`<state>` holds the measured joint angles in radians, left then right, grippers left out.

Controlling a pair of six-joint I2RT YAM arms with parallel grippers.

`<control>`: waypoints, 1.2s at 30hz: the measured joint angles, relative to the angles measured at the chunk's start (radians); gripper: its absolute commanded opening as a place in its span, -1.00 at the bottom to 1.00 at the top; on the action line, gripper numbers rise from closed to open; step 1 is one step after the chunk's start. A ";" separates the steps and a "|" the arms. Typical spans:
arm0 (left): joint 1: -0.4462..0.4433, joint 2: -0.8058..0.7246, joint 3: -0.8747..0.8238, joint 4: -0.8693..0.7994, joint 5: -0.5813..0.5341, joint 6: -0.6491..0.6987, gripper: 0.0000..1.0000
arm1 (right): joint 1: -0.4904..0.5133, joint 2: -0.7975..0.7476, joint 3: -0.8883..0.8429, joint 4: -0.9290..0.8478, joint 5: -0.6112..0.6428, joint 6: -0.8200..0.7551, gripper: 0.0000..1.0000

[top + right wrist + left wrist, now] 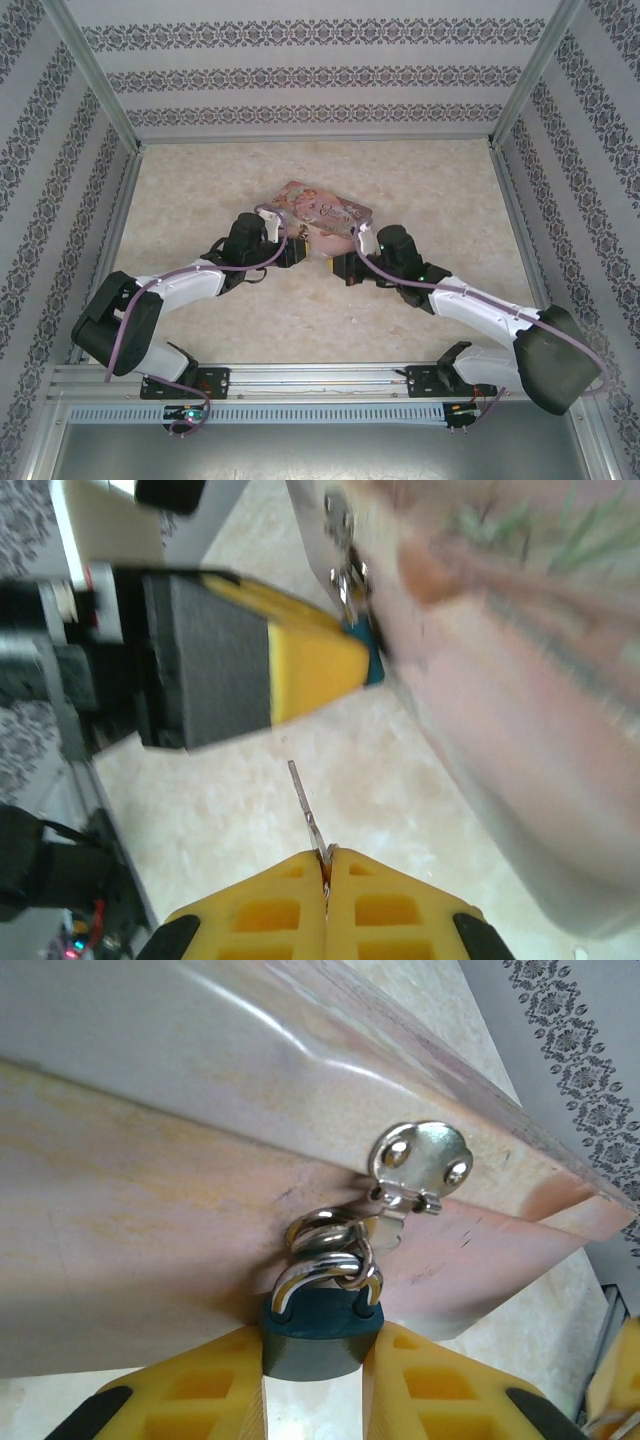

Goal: Unlock a padlock with a key

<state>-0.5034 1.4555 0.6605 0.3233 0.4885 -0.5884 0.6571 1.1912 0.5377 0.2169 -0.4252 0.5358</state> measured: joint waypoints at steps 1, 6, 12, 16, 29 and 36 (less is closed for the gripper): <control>0.000 0.000 0.000 0.000 0.008 -0.009 -0.49 | 0.023 -0.005 -0.018 0.006 0.031 -0.012 -1.00; -0.001 0.000 0.000 0.000 0.035 -0.050 -0.49 | 0.129 0.002 -0.072 0.056 0.184 -0.053 -1.00; -0.001 0.000 0.012 -0.002 0.043 -0.087 -0.49 | 0.206 0.038 -0.100 0.158 0.348 -0.082 -1.00; -0.002 0.004 0.023 -0.003 0.045 -0.106 -0.49 | 0.225 0.064 -0.115 0.219 0.426 -0.090 -1.00; -0.015 0.021 0.036 -0.003 0.057 -0.136 -0.50 | 0.244 0.169 -0.135 0.401 0.529 -0.087 -1.00; -0.015 0.023 0.042 -0.003 0.057 -0.147 -0.50 | 0.245 0.230 -0.132 0.451 0.550 -0.075 -1.00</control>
<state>-0.5182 1.4780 0.7029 0.3202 0.5457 -0.7357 0.9016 1.4212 0.4061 0.6682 0.1253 0.4610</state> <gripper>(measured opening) 0.253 0.049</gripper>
